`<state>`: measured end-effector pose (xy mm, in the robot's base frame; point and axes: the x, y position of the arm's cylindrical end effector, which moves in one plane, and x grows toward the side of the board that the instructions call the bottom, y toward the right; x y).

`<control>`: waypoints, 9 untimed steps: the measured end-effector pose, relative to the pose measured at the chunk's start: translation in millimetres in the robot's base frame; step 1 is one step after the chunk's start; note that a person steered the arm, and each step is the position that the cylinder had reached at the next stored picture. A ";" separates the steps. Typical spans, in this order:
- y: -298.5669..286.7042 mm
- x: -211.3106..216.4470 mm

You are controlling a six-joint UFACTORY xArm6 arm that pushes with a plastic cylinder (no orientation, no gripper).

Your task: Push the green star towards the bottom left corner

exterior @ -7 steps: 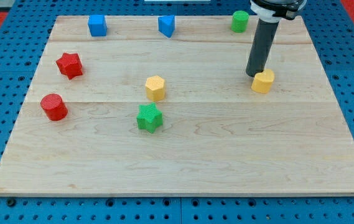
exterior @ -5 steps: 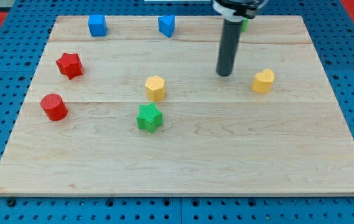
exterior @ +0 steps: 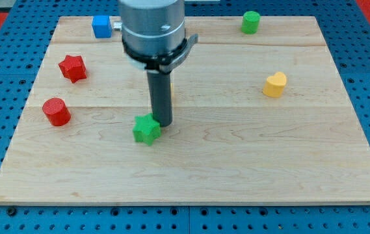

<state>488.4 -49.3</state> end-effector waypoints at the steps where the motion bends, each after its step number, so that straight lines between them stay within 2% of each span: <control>1: -62.6 26.6; 3: -86.7 33.1; 4: -134.0 35.5; 6: -147.3 14.7; 7: -181.3 11.4; 8: -227.1 1.5; 9: -211.2 -46.5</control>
